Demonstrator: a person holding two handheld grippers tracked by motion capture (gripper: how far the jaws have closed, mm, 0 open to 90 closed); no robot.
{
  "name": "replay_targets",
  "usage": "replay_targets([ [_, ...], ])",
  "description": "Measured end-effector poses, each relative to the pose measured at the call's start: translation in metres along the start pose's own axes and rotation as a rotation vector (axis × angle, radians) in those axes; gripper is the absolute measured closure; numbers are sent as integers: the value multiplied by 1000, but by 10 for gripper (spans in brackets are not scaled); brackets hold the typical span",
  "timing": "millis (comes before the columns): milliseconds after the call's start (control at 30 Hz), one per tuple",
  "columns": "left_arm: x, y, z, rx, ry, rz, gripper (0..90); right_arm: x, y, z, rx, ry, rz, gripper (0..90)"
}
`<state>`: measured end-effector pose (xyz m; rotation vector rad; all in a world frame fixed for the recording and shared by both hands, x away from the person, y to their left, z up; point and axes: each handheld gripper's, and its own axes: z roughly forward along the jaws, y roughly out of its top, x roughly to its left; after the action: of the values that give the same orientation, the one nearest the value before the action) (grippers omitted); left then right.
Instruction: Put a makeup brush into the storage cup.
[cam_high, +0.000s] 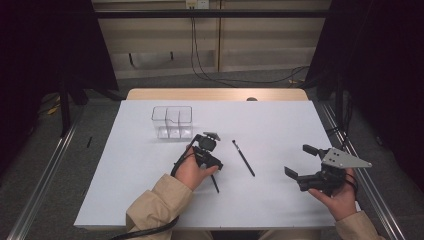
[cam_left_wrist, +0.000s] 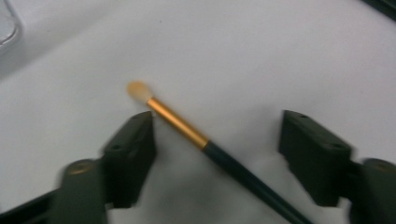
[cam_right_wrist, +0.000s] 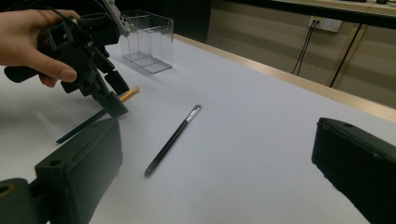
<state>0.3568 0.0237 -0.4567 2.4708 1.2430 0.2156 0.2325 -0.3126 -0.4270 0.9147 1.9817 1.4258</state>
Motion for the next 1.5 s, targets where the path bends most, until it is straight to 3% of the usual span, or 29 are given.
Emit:
replay_targets([
  [100,3,-3,-5,16,-13,7,539,0,0,0,3,1,-1,15],
  [233,7,-6,-8,29,-20,1,694,0,0,1,3,2,2,15],
  [367,8,-6,-9,49,-34,20,832,0,0,1,5,-1,2,15],
  [467,10,-5,-9,60,-47,25,833,0,0,1,6,-1,2,15],
  [667,13,-3,-10,96,-57,84,831,-1,-1,0,5,0,3,16],
  [833,13,-1,-8,111,-61,78,826,1,0,1,7,1,0,16],
  [1067,12,5,-7,149,-62,118,821,1,0,1,8,6,-5,16],
  [1300,8,6,-7,159,-41,146,841,0,-1,2,10,6,-2,16],
  [1367,9,6,-7,160,-50,131,841,0,-1,1,10,7,-4,16],
  [1500,13,3,-8,129,-75,139,841,0,-1,1,9,5,1,16],
])
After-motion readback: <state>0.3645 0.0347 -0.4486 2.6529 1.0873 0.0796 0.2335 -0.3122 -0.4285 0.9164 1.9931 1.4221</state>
